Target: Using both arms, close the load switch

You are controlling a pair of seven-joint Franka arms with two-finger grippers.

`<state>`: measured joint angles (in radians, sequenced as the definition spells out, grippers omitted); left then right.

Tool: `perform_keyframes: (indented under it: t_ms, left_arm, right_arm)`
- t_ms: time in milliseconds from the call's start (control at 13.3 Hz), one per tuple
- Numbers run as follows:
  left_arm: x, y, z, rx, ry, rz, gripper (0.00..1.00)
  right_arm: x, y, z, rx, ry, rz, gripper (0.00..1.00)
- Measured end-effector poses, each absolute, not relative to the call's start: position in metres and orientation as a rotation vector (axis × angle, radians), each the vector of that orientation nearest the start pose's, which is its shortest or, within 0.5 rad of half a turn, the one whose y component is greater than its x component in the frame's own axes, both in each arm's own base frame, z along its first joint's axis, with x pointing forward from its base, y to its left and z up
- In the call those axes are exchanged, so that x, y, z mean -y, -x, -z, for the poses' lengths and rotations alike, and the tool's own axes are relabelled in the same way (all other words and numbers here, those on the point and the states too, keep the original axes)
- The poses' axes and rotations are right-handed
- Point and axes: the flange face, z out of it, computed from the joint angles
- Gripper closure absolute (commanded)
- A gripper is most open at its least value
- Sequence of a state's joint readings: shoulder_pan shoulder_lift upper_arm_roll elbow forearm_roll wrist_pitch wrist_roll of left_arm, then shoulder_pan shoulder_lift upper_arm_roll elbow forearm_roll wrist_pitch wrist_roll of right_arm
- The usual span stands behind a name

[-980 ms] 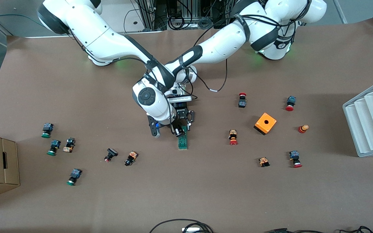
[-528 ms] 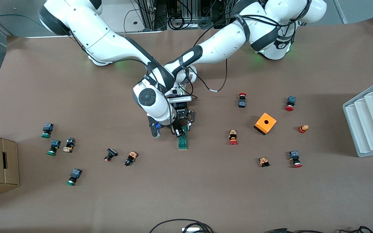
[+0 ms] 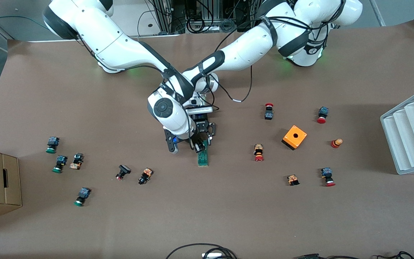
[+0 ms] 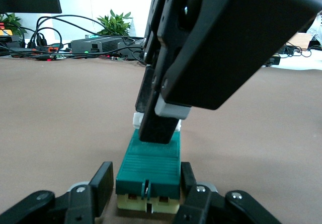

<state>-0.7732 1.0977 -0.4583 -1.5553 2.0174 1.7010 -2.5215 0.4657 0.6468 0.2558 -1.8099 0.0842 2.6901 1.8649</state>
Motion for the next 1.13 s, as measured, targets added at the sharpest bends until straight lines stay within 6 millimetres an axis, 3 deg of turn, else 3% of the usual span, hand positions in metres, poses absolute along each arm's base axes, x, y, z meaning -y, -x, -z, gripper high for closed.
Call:
perform_keyframes:
  t_ms: [1131]
  left_arm:
    - [0.5759,-0.3411,-0.0516,0.184,2.448,1.891,0.38]
  right_arm:
    - [-0.4321,-0.5203,-0.2208,-1.687,2.282,-0.16,0.76]
